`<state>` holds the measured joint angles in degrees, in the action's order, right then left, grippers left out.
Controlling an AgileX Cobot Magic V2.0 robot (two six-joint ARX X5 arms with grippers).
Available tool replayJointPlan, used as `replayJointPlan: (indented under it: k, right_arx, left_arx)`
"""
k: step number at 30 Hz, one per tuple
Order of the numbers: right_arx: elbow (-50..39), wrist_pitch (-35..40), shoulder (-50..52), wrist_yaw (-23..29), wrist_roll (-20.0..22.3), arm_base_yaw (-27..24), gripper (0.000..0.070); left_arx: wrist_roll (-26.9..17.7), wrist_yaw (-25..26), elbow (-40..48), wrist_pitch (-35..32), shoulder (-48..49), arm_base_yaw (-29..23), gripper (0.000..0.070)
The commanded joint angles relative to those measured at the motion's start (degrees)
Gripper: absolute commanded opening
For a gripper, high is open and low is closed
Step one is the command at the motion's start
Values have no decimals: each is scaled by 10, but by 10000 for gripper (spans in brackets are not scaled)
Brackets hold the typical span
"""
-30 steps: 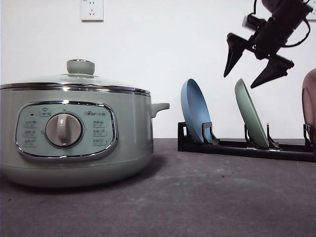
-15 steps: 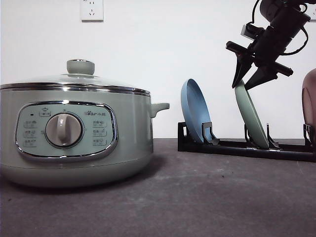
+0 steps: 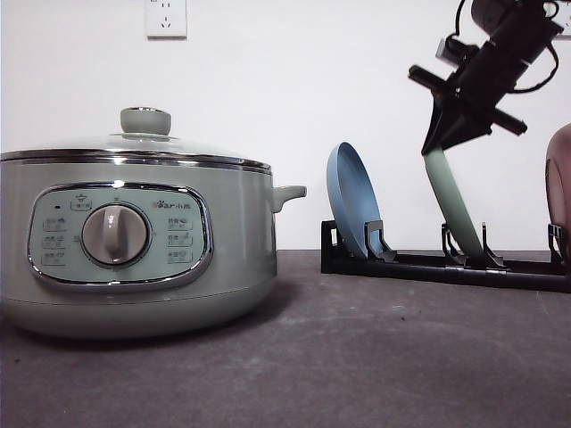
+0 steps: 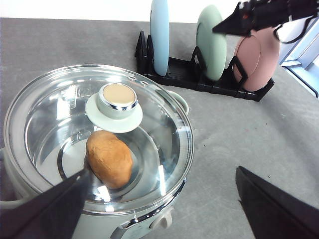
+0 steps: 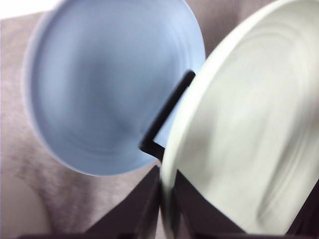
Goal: Transfer potato from steamer to green plate
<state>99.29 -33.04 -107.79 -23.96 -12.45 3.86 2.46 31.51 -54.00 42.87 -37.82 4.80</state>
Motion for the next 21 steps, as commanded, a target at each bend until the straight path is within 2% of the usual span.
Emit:
replayJointPlan:
  k: [1,8,12,18,21]
  right_arx:
    - [19,8,26,-3,2,2,6]
    - [19,4,111,-17,2,7,6]
    - [19,-24,162,-20,11,17,6]
    - [19,-106,229,-11,66,52,6]
    - [19,-159,251,17,108,80,6]
  left_arx:
    - [-3,3,-10,-4,-3,2,596]
    - [-3,3,-10,-4,-3,2,596]
    - [-3,3,-10,-5,-3,2,596]
    - [-3,3,-10,-5,-3,2,596]
    - [-3,2,-10,-5,-3,2,596]
